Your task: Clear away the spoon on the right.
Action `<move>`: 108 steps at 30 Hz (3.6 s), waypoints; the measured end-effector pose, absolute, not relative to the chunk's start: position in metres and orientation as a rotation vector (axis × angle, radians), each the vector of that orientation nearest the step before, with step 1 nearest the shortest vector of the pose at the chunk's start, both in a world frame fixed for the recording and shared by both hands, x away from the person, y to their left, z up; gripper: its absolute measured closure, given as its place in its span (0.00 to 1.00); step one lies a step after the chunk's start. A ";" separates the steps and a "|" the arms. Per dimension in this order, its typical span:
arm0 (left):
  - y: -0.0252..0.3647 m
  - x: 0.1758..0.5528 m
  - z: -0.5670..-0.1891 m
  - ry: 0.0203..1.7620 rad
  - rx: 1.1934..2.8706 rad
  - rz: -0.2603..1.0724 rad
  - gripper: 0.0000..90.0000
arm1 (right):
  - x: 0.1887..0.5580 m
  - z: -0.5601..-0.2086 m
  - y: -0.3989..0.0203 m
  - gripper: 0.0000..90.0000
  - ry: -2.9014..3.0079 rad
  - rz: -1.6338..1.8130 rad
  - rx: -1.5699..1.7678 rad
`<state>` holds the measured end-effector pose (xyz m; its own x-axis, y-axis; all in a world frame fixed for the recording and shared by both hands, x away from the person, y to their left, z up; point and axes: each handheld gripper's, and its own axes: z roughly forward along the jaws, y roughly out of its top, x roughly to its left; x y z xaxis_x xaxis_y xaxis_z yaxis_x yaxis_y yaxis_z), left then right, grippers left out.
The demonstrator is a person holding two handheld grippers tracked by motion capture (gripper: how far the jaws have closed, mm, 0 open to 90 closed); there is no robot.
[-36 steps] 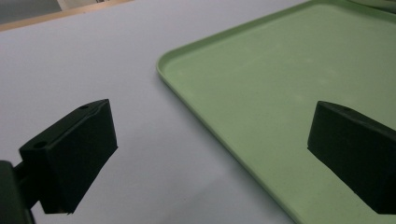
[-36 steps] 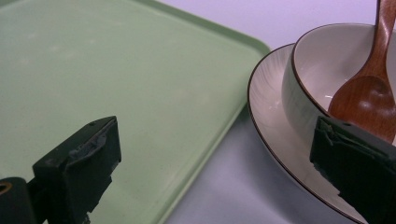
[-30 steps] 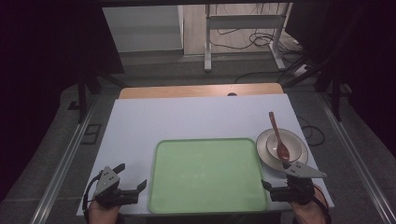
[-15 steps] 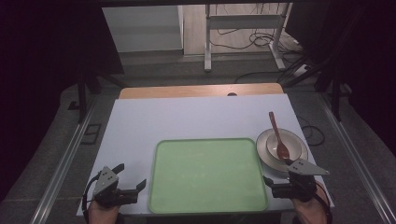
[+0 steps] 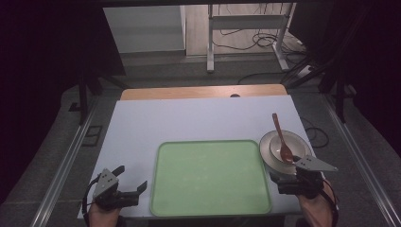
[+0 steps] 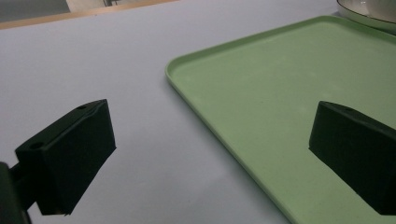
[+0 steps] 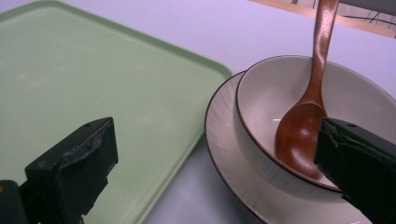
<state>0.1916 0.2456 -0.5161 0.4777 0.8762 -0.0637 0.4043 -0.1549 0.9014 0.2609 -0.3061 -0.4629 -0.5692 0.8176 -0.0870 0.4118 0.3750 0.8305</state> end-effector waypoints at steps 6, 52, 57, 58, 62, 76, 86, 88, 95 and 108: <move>0.246 0.192 -0.516 1.090 1.755 0.595 0.00 | 0.267 -0.460 -0.308 0.00 2.153 1.094 1.095; 0.248 0.193 -0.517 1.111 1.760 0.593 0.01 | 0.352 -0.440 -0.306 0.00 2.129 0.955 1.259; 0.249 0.193 -0.517 1.115 1.754 0.592 0.01 | 0.361 -0.439 -0.304 0.00 2.127 0.941 1.267; 0.249 0.193 -0.517 1.114 1.756 0.592 0.01 | 0.363 -0.438 -0.304 0.00 2.129 0.932 1.271; 0.248 0.193 -0.517 1.112 1.762 0.593 0.01 | 0.372 -0.437 -0.302 0.04 2.150 0.914 1.293; 0.248 0.193 -0.517 1.112 1.769 0.589 0.01 | 0.399 -0.434 -0.297 0.46 2.174 0.803 1.319; 0.247 0.193 -0.518 1.113 1.779 0.586 0.02 | 0.419 -0.435 -0.291 0.71 2.210 0.720 1.344; 0.247 0.193 -0.518 1.115 1.785 0.583 0.02 | 0.422 -0.435 -0.289 0.77 2.207 0.707 1.344; 0.248 0.193 -0.518 1.116 1.785 0.586 0.02 | 0.426 -0.434 -0.286 0.86 2.231 0.703 1.362; 0.247 0.193 -0.518 1.117 1.786 0.590 0.02 | 0.420 -0.412 -0.291 0.86 2.259 0.748 1.394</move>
<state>0.1929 0.2472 -0.5177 0.4735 0.8781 -0.0691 0.4382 -0.1668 0.8833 0.4201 -0.2914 -0.4125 -0.4350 0.8995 -0.0420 0.6967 0.3657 0.6172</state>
